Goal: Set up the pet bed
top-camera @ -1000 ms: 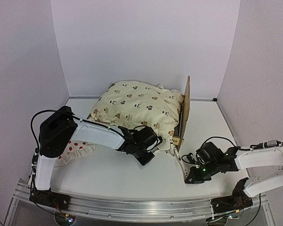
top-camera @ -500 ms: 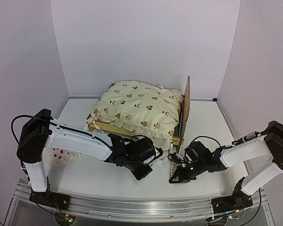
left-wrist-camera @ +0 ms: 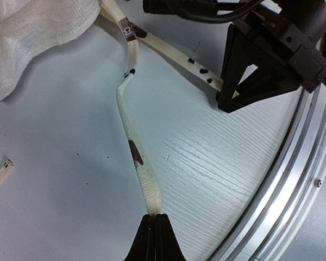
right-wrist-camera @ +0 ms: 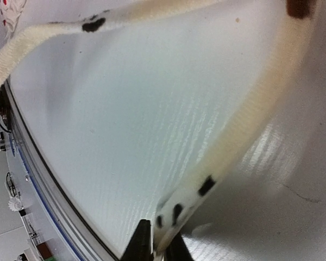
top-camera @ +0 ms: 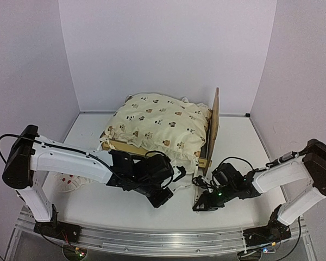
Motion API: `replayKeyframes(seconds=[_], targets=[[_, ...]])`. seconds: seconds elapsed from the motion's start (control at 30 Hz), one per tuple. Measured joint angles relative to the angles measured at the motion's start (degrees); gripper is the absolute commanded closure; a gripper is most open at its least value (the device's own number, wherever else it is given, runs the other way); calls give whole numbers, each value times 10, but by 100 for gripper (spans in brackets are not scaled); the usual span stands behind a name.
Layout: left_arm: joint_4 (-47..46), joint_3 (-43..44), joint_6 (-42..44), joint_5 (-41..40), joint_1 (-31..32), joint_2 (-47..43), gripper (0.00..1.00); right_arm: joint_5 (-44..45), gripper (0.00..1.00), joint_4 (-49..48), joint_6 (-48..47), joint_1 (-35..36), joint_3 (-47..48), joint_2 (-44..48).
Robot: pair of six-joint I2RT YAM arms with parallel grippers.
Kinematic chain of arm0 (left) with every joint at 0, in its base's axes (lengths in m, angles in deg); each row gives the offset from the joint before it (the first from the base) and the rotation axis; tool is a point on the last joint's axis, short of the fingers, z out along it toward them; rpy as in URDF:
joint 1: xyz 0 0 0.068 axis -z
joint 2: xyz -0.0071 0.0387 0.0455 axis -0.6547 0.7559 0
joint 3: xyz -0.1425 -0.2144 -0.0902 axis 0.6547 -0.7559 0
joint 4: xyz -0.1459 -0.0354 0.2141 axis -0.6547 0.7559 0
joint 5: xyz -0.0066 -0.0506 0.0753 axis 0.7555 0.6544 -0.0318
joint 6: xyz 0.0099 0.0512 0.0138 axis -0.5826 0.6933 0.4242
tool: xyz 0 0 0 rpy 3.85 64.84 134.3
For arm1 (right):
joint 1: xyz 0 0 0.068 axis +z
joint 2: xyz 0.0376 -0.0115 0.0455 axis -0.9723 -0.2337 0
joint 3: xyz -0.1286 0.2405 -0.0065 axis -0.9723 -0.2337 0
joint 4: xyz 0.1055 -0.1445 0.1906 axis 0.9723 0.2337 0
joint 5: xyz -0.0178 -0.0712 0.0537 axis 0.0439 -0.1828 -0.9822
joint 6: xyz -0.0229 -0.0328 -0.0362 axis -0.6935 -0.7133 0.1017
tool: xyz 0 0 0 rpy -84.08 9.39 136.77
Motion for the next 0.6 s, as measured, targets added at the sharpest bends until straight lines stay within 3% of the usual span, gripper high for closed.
replayKeyframes(seconds=[0.27, 0.6], targets=[[2, 31, 2, 2, 1, -8, 100, 38, 55, 45, 1, 2, -7, 51], [2, 54, 4, 12, 11, 5, 100, 84, 33, 160, -15, 2, -19, 153]])
